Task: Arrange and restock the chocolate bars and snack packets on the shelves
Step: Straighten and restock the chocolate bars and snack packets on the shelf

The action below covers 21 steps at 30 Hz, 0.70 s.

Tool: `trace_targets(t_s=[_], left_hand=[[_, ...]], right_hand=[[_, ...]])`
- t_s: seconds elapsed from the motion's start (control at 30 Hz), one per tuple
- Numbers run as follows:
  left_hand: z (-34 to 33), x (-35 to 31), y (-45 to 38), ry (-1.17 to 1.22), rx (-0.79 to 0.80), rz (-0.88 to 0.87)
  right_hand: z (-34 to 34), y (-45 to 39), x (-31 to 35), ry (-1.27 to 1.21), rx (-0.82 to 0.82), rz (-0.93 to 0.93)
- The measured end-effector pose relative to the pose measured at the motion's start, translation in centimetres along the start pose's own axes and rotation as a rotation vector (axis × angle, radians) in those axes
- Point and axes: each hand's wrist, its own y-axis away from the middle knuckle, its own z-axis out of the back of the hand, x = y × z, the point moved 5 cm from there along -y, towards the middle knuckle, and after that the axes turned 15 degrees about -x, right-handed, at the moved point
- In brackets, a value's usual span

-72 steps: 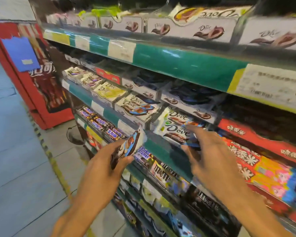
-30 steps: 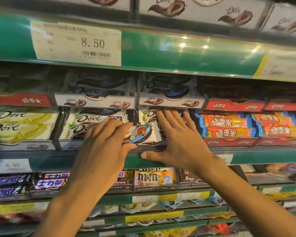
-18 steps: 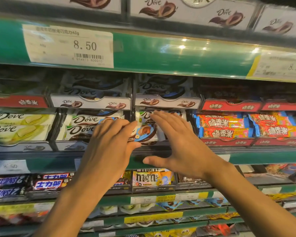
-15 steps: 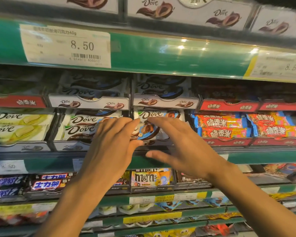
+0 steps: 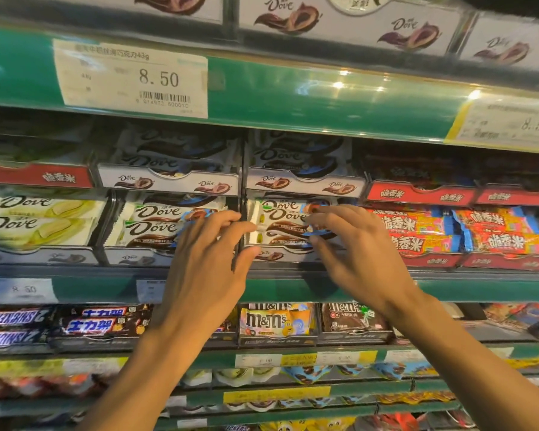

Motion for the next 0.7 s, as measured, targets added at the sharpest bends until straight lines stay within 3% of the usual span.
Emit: trace_targets(t_s=[0.13,0.5,0.7], left_hand=[[-0.1,-0.1,0.2,0.019,-0.038,0.014],[-0.3,0.2,0.3,0.062,-0.061,0.017],[-0.3,0.3,0.3,0.068,-0.048,0.034]], right_hand=[[-0.3,0.5,2.1,0.08,-0.132,0.041],[-2.5,1.0,3.6,0.187,0.151,0.033],[-3.1,-0.8,3.3,0.178,0.225,0.001]])
